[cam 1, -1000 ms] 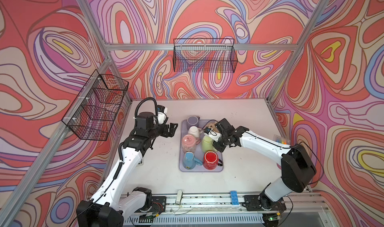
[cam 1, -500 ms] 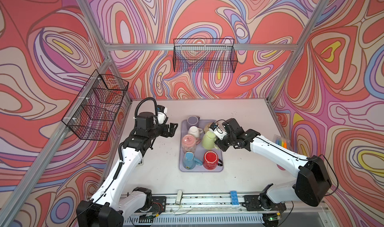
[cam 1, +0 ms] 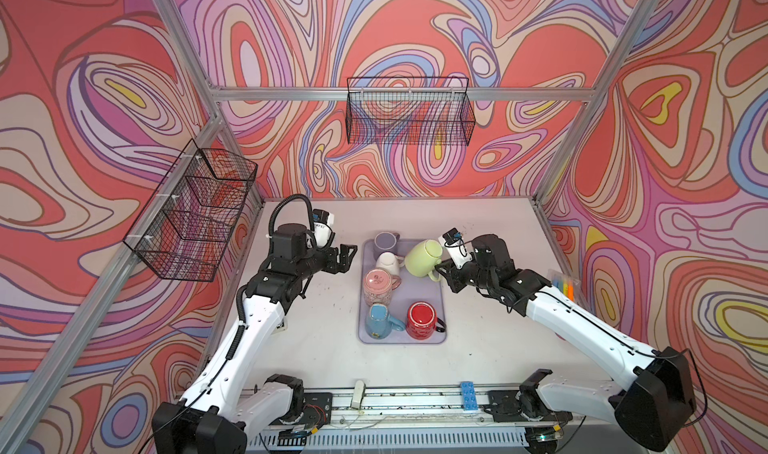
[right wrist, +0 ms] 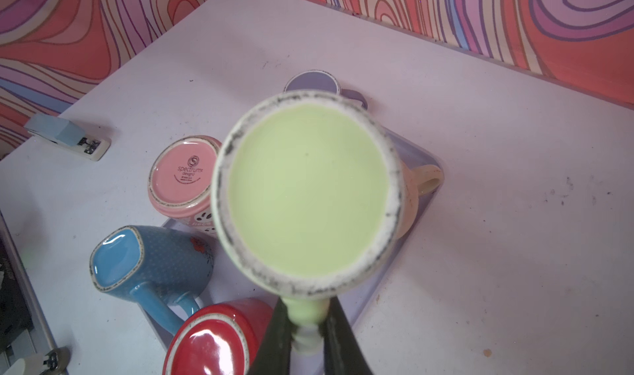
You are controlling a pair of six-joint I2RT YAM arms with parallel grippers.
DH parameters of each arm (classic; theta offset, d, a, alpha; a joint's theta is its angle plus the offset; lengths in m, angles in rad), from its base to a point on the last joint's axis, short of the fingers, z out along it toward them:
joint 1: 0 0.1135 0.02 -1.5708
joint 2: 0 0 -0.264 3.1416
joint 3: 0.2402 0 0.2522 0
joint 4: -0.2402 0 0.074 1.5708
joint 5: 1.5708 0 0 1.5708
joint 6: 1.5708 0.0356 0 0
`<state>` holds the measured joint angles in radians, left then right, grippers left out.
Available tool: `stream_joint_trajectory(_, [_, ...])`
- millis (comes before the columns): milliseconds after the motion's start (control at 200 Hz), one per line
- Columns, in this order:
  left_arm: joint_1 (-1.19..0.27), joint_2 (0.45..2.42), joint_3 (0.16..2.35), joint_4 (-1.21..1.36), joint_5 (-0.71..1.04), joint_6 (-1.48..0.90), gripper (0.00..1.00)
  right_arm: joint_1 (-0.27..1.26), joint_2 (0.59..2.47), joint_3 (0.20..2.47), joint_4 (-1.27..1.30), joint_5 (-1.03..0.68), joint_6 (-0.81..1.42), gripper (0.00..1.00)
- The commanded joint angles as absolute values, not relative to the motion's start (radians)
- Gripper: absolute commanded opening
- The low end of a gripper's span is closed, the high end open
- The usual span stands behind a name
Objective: Turn the mug right side up
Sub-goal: 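Lift the light green mug with the right gripper toward the left gripper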
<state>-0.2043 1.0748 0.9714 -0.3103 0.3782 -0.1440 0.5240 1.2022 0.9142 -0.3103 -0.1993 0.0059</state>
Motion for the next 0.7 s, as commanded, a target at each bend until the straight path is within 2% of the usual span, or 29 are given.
stream_joint_trajectory(0, [-0.214,1.034,0.942,-0.233,0.435,-0.220,0.86,0.514,1.144,0.908,-0.066,-0.224,0.102,0.00])
stream_joint_trajectory(371, [-0.299,1.006,0.864,-0.052,0.518,-0.379,0.85,0.512,1.145,0.877,0.274,-0.215,0.295,0.00])
stream_joint_trajectory(691, [-0.397,1.082,0.791,0.324,0.629,-0.576,0.84,0.512,1.187,0.887,0.497,-0.283,0.432,0.00])
